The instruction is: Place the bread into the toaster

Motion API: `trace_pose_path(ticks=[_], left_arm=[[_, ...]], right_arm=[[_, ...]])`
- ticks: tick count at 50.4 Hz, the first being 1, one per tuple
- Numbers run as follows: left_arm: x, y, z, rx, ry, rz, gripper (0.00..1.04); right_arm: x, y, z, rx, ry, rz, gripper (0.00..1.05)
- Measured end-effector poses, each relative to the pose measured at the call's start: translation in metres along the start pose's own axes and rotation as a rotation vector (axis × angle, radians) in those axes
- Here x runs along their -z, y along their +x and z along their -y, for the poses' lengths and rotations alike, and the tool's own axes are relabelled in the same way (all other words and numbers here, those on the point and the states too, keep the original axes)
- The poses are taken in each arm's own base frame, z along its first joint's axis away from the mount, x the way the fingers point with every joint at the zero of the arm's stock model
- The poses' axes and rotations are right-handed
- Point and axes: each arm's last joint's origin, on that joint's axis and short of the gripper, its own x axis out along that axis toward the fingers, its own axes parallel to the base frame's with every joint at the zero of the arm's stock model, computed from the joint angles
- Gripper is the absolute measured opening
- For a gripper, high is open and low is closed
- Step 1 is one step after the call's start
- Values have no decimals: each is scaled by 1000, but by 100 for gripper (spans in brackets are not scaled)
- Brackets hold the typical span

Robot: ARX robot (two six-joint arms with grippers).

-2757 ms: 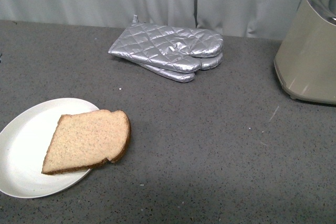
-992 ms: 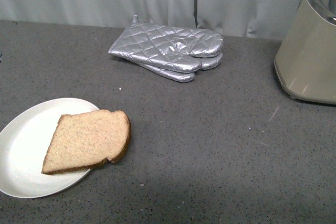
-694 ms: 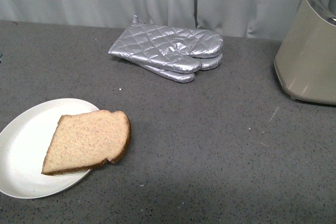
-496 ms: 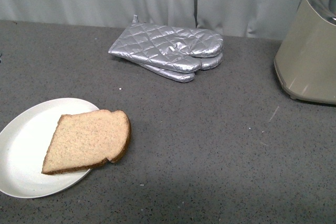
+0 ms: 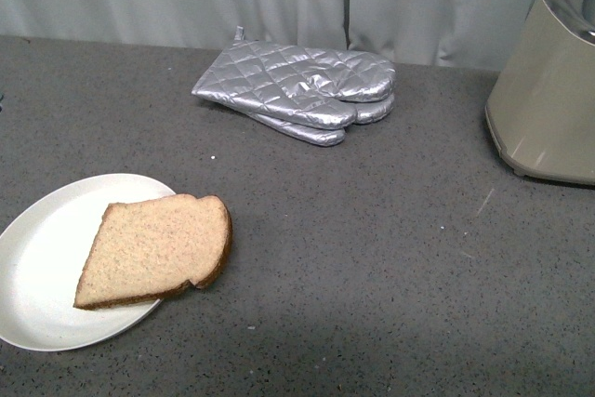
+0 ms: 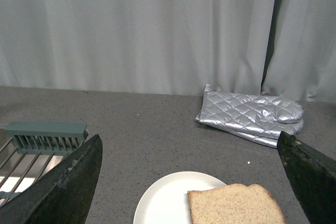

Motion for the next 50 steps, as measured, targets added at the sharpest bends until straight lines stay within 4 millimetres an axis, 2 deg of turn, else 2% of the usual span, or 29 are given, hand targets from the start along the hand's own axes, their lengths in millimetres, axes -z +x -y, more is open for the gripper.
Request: trace_pose_path(ticks=[6, 9, 11, 13, 17, 20, 24, 30, 36, 41, 50], left_arm=[[0, 0, 0, 2, 0, -1, 98], [1, 0, 0, 120, -116, -116, 98], [2, 2, -1, 186, -244, -233, 98], [4, 5, -3, 240, -443, -360, 98], [6, 14, -8, 256, -775, -476, 98], [2, 22, -13, 253, -926, -501, 98], [-7, 38, -20, 267, -1022, -487, 98], [-17, 70, -38, 287, -1048, -444, 98], [-8, 110, -61, 270, -1042, -470, 98], [19, 144, -84, 213, -1045, -555, 98], [65, 182, -117, 128, -1013, -664, 98]], right_arm=[[0, 0, 0, 0, 0, 0, 95], [0, 0, 0, 1, 0, 0, 95], [0, 0, 0, 1, 0, 0, 95], [0, 0, 0, -3, 0, 0, 95], [0, 0, 0, 1, 0, 0, 95], [0, 0, 0, 1, 0, 0, 95], [0, 0, 0, 1, 0, 0, 95], [0, 0, 0, 0, 0, 0, 95], [0, 0, 0, 0, 0, 0, 95], [0, 0, 0, 1, 0, 0, 95], [0, 0, 0, 1, 0, 0, 95]])
